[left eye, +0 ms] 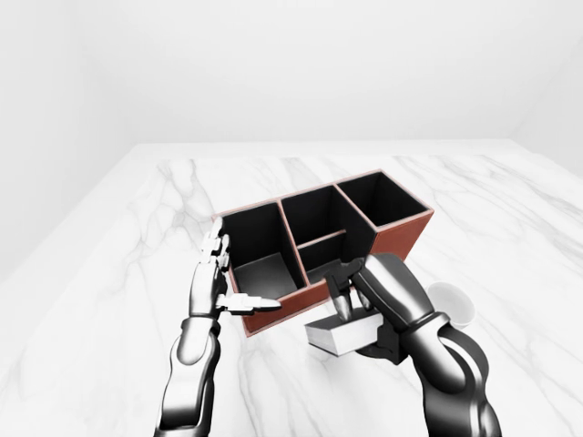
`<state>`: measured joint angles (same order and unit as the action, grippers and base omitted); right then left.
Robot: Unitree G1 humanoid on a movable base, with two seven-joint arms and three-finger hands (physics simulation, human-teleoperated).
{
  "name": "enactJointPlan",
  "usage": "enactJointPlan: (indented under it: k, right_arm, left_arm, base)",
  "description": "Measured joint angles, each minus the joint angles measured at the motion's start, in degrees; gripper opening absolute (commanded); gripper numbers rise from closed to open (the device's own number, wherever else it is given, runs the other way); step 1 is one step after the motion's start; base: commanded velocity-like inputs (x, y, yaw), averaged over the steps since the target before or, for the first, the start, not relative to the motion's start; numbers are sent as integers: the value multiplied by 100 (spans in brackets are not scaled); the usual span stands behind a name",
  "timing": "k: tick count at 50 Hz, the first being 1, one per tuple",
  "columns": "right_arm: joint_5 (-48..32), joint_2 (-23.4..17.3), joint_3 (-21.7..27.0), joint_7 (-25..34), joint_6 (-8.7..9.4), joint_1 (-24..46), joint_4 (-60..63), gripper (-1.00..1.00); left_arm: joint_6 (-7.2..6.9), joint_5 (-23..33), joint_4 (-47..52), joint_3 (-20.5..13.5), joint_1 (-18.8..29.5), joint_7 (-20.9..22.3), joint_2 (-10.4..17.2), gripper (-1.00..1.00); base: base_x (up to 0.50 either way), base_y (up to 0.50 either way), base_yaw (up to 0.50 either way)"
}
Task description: Pick up the book and place it in the front compartment of the caddy.
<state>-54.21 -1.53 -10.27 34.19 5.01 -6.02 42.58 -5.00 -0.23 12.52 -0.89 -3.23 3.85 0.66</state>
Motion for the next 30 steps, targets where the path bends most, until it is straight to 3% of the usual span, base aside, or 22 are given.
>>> enactJointPlan:
  k: [30]
  right_arm:
    - [-268,131,251,295,0,1382,-695,-100]
  left_arm:
    - [0,8,-7,5,-5,-4,-1,98]
  base:
    - [0,0,0]
